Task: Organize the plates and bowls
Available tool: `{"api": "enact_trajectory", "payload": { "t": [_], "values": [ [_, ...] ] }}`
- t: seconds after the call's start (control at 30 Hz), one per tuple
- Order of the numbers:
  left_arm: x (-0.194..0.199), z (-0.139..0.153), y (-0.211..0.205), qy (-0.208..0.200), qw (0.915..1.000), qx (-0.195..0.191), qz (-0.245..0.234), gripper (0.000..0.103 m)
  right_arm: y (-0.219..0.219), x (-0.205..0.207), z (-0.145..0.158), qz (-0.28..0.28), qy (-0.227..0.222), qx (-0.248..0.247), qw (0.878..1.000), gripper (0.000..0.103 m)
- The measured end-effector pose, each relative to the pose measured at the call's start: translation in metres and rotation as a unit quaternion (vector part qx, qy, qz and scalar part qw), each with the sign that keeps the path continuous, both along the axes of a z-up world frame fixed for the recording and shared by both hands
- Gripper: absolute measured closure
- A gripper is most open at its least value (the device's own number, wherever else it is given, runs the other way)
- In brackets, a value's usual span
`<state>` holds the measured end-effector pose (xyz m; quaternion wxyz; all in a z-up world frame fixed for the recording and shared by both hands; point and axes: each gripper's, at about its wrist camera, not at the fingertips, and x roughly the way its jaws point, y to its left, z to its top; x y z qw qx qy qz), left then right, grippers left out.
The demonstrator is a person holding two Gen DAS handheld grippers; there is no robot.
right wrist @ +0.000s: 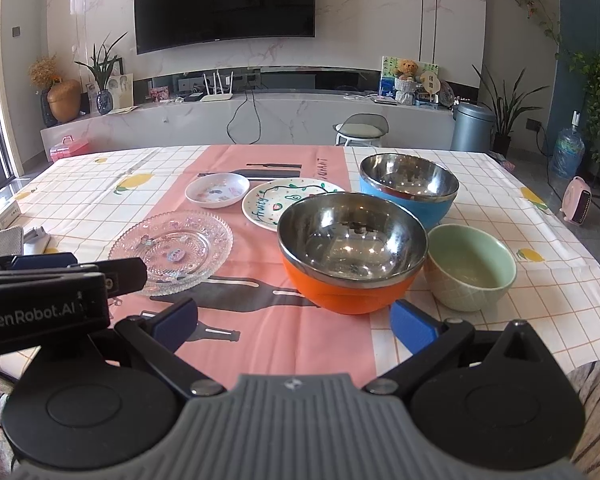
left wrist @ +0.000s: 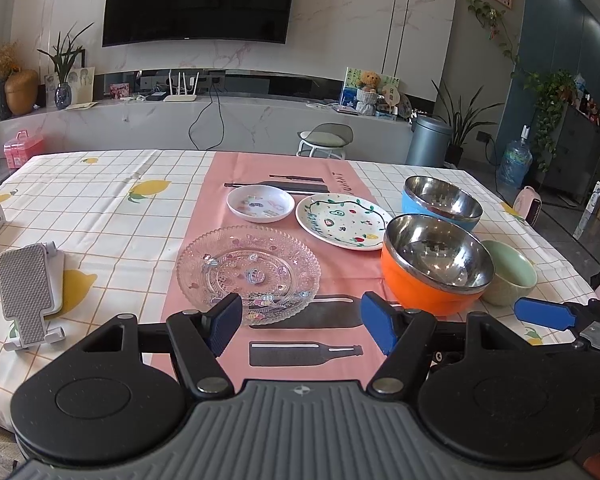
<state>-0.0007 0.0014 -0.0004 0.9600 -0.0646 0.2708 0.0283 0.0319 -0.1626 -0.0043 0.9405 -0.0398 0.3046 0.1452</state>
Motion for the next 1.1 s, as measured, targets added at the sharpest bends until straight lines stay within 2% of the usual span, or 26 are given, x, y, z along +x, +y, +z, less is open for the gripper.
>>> {"api": "enact_trajectory", "payload": {
  "t": [0.87, 1.0, 1.1],
  "values": [
    [0.000, -0.001, 0.002, 0.007, 0.9999, 0.013, 0.001, 0.023, -0.001, 0.000, -0.002, -0.002, 0.003, 0.002, 1.000, 0.003],
    [-0.001, 0.004, 0.002, 0.007, 0.9990, 0.044, 0.003, 0.023, -0.005, 0.001, 0.001, -0.008, 0.007, 0.004, 1.000, 0.003],
    [0.000, 0.012, 0.003, 0.006, 0.9989, 0.046, 0.001, 0.023, -0.012, 0.003, 0.007, -0.014, 0.012, 0.008, 1.000, 0.003]
  ]
}}
